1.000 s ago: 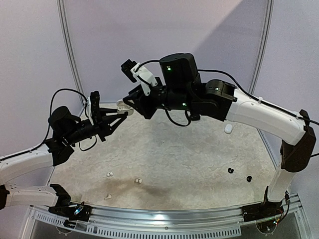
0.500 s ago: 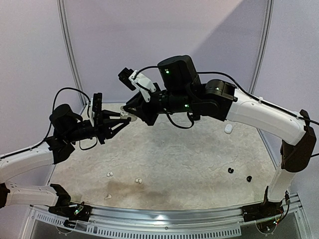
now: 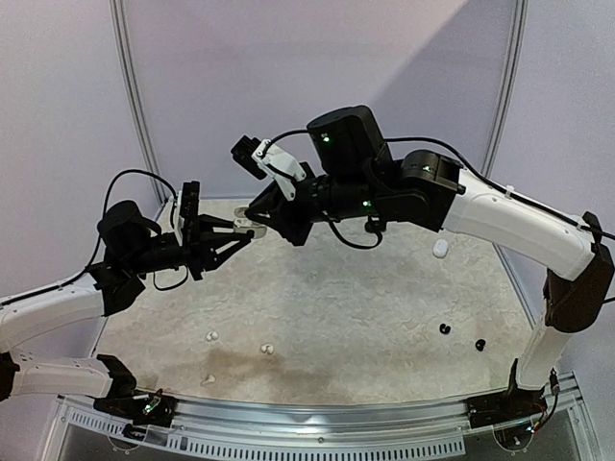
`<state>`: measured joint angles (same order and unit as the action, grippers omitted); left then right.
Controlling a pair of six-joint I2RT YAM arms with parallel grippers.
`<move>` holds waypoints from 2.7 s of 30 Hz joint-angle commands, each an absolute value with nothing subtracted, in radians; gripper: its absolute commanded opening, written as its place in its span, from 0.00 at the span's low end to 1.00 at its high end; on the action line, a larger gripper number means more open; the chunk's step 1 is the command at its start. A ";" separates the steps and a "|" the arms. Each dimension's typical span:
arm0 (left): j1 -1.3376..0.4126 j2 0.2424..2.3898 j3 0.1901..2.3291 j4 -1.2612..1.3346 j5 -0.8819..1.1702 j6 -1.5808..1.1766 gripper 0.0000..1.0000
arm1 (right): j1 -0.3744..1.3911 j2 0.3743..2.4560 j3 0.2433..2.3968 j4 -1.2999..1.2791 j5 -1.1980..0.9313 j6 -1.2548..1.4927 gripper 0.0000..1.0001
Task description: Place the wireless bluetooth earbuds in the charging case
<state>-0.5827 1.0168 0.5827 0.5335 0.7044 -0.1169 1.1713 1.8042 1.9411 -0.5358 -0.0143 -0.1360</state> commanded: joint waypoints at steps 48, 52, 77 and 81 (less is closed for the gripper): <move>-0.626 1.008 0.684 0.782 0.699 -0.520 0.00 | 1.079 1.688 1.626 0.033 -0.329 0.159 0.41; -0.627 1.009 0.681 0.781 0.697 -0.522 0.00 | 1.079 1.688 1.629 0.032 -0.335 0.158 0.41; -0.632 1.019 0.687 0.776 0.683 -0.509 0.00 | 1.078 1.714 1.681 -0.051 -0.371 0.152 0.11; -0.632 1.010 0.670 0.703 0.637 -0.457 0.24 | 1.077 1.704 1.666 -0.046 -0.336 0.149 0.04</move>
